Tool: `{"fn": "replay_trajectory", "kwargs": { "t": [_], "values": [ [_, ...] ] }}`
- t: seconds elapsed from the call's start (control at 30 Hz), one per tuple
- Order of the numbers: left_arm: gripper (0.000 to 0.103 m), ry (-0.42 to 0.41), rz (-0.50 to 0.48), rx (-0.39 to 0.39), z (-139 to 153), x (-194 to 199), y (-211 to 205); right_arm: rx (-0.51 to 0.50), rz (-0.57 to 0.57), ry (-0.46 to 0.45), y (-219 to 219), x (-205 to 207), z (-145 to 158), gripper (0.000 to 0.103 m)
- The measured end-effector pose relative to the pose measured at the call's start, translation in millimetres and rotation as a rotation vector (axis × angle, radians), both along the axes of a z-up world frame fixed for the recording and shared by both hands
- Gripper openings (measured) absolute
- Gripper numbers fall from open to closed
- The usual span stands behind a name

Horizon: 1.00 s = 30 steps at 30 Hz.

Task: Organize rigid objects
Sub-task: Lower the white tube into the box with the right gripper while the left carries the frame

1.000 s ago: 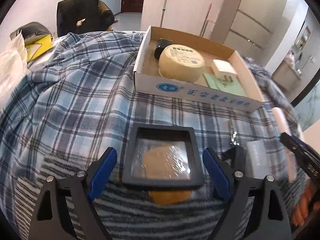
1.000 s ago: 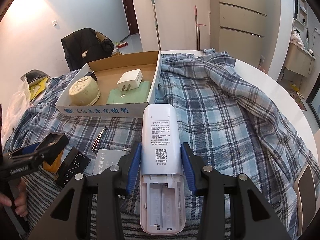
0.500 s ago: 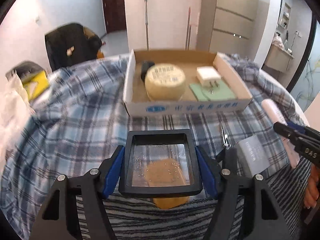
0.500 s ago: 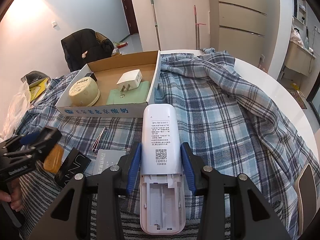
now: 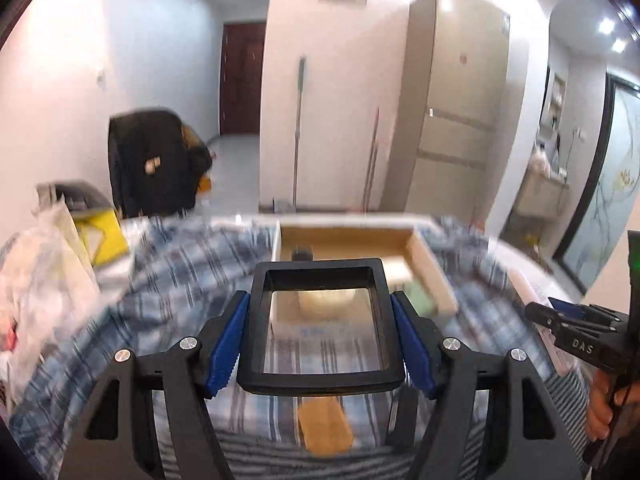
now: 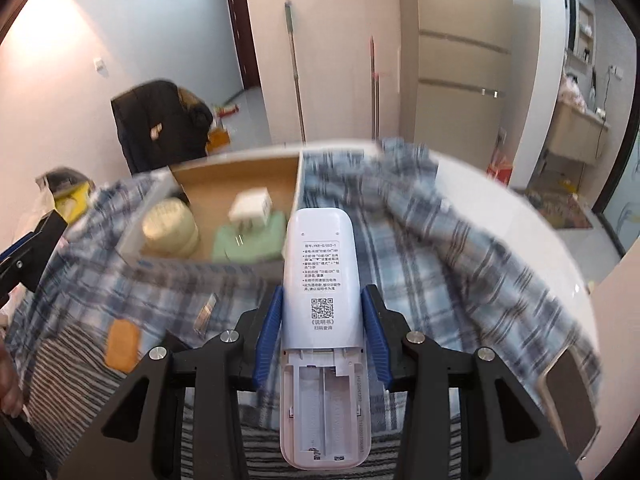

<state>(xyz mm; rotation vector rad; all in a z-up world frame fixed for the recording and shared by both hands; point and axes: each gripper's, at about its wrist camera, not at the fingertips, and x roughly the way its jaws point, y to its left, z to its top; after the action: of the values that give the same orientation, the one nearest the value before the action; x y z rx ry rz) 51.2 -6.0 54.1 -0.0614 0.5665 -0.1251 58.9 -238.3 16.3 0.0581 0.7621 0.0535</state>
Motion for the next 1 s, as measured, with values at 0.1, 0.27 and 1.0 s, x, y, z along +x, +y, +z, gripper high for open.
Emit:
{"fn": "replay_trajectory", "kwargs": {
  "t": [0.1,0.27,1.0],
  "values": [
    [0.072,-0.109,0.005,-0.011,34.3,0.9,3.0,0.016,0.006,-0.07,10.3,4.5,28.8,0.039],
    [0.072,-0.178,0.012,-0.113,79.1,23.5,7.9,-0.01,-0.069,-0.22,40.1,22.8,66.8,0.039],
    [0.072,0.101,-0.04,-0.077,-28.9,182.2,-39.9,0.188,0.036,0.122,47.4,170.0,-42.6,0.039]
  ]
}}
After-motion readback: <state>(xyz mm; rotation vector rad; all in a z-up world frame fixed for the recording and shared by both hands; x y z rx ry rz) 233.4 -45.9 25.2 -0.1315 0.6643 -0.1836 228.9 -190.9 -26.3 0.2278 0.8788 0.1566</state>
